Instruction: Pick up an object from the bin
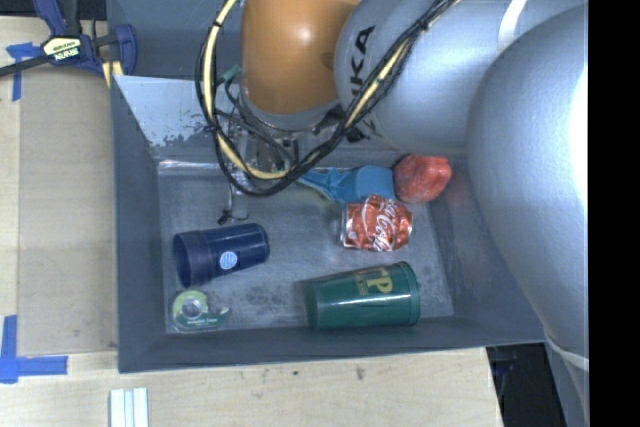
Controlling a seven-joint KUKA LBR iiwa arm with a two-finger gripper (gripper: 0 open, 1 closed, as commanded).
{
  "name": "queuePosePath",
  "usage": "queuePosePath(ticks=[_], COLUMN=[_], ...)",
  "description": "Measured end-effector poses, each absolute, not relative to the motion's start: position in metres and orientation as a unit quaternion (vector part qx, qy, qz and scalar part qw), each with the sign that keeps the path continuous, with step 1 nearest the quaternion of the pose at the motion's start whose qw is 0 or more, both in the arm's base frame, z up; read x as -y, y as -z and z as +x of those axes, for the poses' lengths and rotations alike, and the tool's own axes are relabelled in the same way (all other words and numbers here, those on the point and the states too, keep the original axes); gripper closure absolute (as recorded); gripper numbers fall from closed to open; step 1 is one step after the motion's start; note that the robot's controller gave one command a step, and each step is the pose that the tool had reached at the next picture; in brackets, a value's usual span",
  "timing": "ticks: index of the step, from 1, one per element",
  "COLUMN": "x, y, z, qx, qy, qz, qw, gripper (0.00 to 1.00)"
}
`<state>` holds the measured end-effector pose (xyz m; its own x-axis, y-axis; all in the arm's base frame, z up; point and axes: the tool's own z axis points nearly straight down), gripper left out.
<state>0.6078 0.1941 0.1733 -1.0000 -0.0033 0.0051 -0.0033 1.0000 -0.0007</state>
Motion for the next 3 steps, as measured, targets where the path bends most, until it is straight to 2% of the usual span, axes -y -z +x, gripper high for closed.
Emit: queuePosePath(ticks=[1, 2, 3], x=[-0.193, -0.19, -0.179], y=[-0.179, -0.164, -0.12], z=[0.609, 0.599, 0.545], qx=[1.0, 0.999, 0.992], qy=[0.0, 0.001, 0.001], qz=[0.0, 0.041, 0.122], qw=[-0.001, -0.005, -0.003], gripper=[0.0, 0.0, 0.0])
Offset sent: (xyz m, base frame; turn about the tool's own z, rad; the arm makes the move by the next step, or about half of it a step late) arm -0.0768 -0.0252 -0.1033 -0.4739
